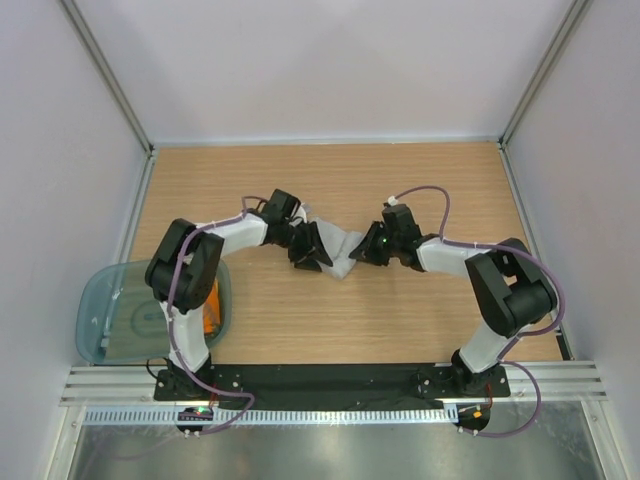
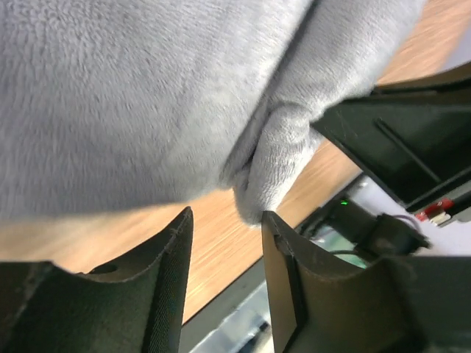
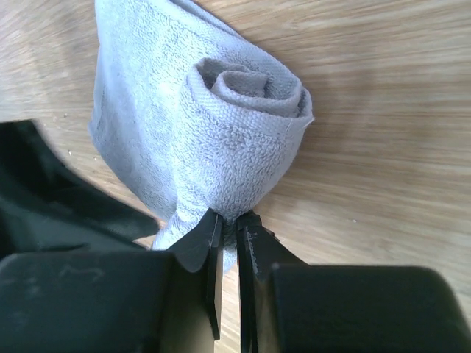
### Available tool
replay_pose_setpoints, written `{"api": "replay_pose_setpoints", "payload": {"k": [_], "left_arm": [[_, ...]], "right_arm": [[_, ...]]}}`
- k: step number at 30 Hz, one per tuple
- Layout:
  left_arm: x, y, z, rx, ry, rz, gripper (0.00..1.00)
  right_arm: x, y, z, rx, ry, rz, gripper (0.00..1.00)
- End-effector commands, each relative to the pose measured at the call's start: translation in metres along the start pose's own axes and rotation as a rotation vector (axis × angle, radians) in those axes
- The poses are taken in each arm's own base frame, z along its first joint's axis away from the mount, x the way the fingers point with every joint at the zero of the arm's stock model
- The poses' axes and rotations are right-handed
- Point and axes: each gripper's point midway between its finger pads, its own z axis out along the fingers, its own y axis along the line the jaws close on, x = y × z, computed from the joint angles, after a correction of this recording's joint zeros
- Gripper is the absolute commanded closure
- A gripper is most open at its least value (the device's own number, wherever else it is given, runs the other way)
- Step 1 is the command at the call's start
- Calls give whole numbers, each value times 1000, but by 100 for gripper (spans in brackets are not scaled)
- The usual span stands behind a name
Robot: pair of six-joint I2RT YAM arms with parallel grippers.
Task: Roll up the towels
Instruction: Roll the towel
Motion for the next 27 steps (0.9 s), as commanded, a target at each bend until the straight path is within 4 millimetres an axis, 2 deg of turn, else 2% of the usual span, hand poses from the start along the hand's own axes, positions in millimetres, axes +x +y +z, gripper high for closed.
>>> {"api": "replay_pose_setpoints", "payload": {"k": [1, 2, 3, 4, 5, 6, 9, 10, 11, 14, 17, 23, 27], "left_arm": [[3, -6, -27, -167, -78, 214, 56], [-1, -6, -34, -227, -128, 255, 56], [5, -11, -33, -252, -136, 320, 56], [6, -16, -34, -270, -157, 362, 56], [1, -18, -41, -314, -217, 401, 56], [9, -25, -38, -329, -224, 469, 56], [18, -42, -37, -363, -300, 604, 54], [23, -42, -35, -364, -304, 641, 53], [24, -51, -33, -343, -329, 672, 49], [31, -63, -29, -318, -375, 741, 47], [36, -69, -21, -289, -381, 780, 42], [36, -67, -1, -299, -369, 821, 43], [34, -68, 5, -291, -373, 839, 43]], "right_arm": [[0, -3, -16, 99, 30, -9, 99], [-3, 2, -18, 99, 30, -10, 99], [2, -4, -20, 133, 58, -3, 99], [-1, 2, -22, 132, 58, -7, 99], [0, 2, -23, 141, 67, -4, 99], [4, -1, -25, 163, 85, 2, 99], [5, 4, -28, 176, 111, 2, 99], [2, 8, -29, 171, 113, 1, 99], [3, 9, -29, 175, 120, -2, 99], [4, 16, -31, 174, 143, -12, 99], [6, 20, -32, 171, 163, -22, 99], [9, 27, -33, 157, 182, -39, 99], [14, 26, -32, 163, 205, -43, 99]]}}
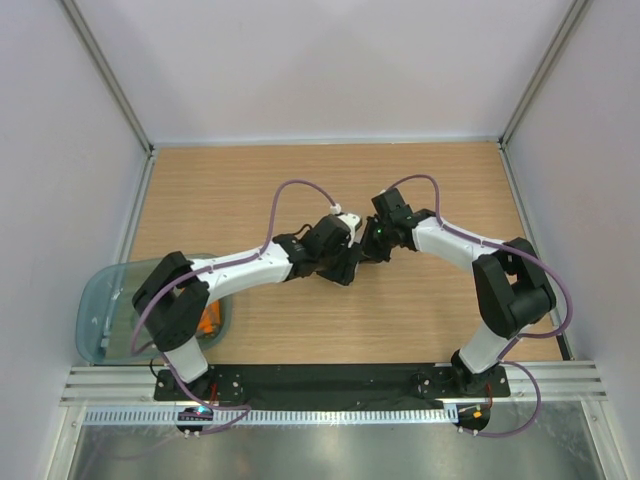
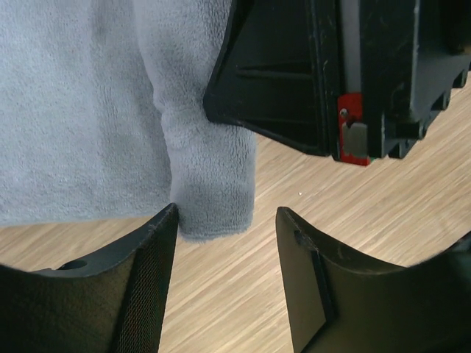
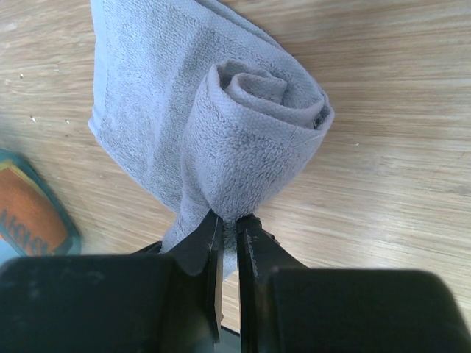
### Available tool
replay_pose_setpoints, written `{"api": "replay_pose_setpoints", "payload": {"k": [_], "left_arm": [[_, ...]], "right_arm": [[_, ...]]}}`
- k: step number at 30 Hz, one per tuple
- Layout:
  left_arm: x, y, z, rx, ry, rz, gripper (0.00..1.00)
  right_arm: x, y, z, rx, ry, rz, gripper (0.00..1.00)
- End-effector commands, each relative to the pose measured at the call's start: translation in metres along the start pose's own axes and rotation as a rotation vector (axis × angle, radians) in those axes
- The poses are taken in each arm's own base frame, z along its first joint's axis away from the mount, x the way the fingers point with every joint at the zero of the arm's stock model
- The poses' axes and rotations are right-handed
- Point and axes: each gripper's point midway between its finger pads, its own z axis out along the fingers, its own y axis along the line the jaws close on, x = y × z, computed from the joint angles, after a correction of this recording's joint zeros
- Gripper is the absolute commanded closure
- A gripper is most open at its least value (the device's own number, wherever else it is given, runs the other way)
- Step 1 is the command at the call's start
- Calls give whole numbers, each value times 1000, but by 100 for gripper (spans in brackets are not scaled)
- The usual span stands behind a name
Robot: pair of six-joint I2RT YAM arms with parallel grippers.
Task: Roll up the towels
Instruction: Roll the towel
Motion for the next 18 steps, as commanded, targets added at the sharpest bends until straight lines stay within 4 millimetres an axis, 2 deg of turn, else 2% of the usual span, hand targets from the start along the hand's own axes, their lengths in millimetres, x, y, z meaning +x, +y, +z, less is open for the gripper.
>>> {"api": "replay_pose_setpoints", "payload": {"k": [1, 9, 12, 18], "left_arm": [[-18, -6, 7, 13, -78, 42, 43], [-12, -9, 18, 20, -61, 87, 47], [-9, -10, 16, -3, -77, 107, 49], [-16, -3, 5, -164, -157, 169, 47]], "right_arm": [[3, 12, -3, -23, 30, -28, 99], [3, 10, 0, -14, 41, -29, 99], [4, 10, 2, -14, 50, -31, 99], [6, 11, 3, -14, 63, -33, 99]]}}
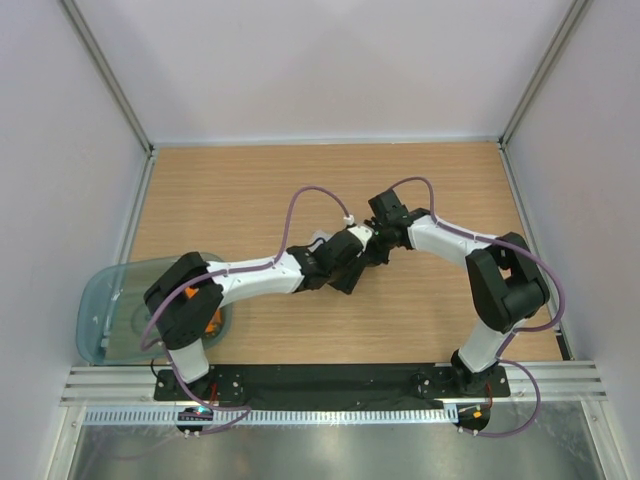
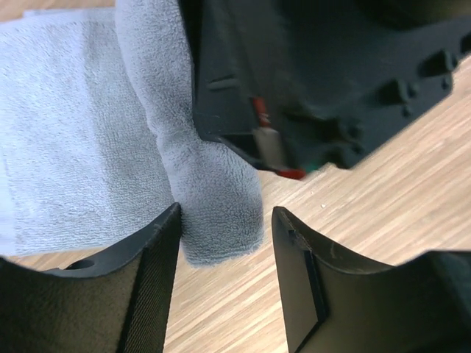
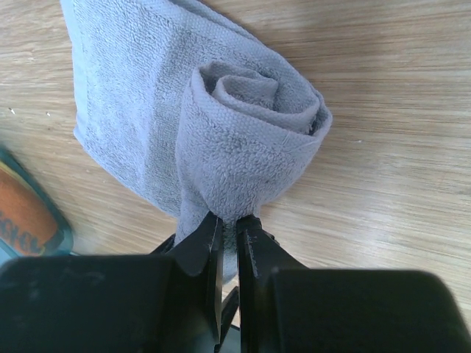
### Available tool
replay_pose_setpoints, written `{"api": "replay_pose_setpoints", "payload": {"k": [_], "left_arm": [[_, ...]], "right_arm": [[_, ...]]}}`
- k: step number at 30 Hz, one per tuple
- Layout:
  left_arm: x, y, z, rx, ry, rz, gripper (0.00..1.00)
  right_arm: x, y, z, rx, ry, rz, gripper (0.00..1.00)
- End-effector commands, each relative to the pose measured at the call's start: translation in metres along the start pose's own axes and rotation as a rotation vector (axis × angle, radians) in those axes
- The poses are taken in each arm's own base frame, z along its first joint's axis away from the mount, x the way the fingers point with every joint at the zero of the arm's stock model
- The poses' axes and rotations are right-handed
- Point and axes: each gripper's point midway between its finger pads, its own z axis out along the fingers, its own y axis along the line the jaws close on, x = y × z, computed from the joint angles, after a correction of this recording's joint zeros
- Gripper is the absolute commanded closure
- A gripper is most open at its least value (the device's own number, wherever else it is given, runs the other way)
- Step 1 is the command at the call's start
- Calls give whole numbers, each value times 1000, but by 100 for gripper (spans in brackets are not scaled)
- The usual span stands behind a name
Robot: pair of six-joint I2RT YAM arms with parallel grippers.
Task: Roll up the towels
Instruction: Roll the towel
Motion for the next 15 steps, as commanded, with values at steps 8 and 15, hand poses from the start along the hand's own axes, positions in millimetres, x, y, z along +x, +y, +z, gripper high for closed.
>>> {"api": "replay_pose_setpoints", "payload": {"k": [8, 15], "left_arm": [[-16, 7, -7, -195, -119, 92, 41], [7, 11, 13, -226, -69, 105, 46]], "right_arm": [[-6, 19, -10, -49, 1, -32, 99], [-1, 25, -14, -82, 21, -32, 99]]}}
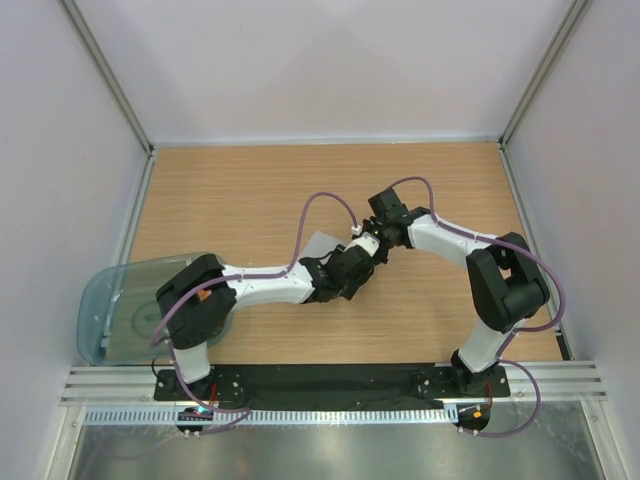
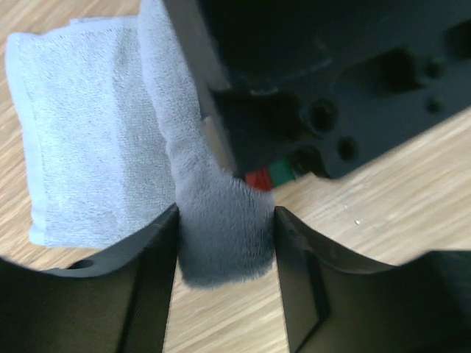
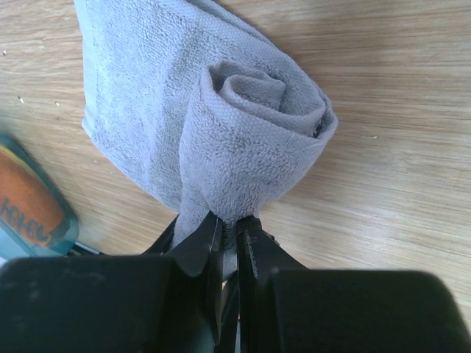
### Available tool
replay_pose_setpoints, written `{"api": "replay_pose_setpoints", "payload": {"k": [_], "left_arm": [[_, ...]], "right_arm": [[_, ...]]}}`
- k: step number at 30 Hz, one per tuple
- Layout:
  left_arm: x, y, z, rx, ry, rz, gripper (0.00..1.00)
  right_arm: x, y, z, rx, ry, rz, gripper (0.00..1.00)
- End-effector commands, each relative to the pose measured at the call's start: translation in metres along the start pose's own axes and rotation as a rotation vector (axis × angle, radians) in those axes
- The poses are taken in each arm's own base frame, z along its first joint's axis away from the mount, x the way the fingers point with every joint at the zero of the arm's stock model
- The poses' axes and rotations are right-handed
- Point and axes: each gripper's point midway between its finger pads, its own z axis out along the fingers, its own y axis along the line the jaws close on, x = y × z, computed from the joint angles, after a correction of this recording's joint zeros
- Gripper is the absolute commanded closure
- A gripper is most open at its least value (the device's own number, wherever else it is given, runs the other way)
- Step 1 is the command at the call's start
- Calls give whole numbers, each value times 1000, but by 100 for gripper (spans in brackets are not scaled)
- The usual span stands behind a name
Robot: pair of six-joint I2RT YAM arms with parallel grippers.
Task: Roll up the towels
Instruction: Roll the towel
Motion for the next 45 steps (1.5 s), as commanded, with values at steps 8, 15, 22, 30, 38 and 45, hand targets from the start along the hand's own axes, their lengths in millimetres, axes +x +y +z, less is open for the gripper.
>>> {"api": "replay_pose_setpoints", "payload": {"k": [8, 15, 22, 30, 38, 45], "left_arm": [[24, 2, 26, -46, 7, 22, 61], [22, -7, 23, 42, 17, 6, 83], [14, -17, 16, 276, 65, -151, 84], [1, -24, 6, 461, 99, -285, 83], [4, -34, 8, 624, 156, -419, 83], [-11, -34, 7, 780, 188, -583, 84]], "right_arm": [[8, 26, -12, -109, 50, -12, 99], [15, 20, -15, -108, 58, -14, 95], [5, 2, -33, 11, -27, -69, 32], [-38, -21, -73, 139, -197, -68, 18], [-52, -39, -94, 88, -294, 9, 16], [-31, -20, -83, -149, -297, -14, 16]]}}
